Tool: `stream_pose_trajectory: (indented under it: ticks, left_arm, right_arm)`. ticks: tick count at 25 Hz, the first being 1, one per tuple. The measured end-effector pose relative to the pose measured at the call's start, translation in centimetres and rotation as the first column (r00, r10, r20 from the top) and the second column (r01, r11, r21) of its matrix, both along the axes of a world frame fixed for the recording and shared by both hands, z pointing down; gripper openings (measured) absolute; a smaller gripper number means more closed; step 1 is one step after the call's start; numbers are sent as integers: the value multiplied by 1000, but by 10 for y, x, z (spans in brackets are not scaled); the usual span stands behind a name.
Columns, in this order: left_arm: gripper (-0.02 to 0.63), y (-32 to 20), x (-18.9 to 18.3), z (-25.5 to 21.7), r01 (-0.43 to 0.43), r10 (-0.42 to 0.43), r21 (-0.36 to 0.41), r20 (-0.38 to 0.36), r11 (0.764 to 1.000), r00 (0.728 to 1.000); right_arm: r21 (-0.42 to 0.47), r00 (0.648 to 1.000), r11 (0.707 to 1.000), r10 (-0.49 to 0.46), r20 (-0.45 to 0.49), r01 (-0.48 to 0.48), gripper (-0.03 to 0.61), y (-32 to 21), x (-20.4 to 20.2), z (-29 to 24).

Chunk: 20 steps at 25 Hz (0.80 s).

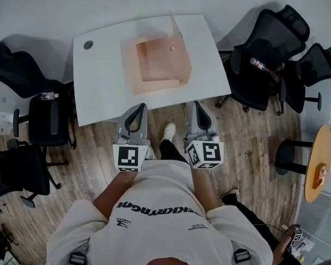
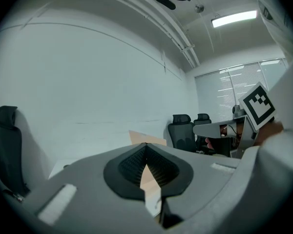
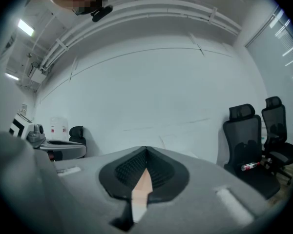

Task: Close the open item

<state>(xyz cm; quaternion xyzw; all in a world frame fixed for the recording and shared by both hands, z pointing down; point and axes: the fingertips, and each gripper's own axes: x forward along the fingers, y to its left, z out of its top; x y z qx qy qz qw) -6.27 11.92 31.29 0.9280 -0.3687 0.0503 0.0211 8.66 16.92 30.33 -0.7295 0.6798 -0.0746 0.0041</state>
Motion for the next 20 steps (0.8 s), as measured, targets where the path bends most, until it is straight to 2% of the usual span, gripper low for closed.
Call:
stream_pose_trajectory:
  ticks: [9,20]
  left_arm:
    - [6,-42,33,4,43,-43,0,20,999,999]
    - [6,-93,72,13,88,-88,-11,49,996,995]
  right_arm:
    - [3,999,1000,-27,27,27,-2,-48,40,5]
    - [-38,995,996,-81,62,83,-2,-111,86,24]
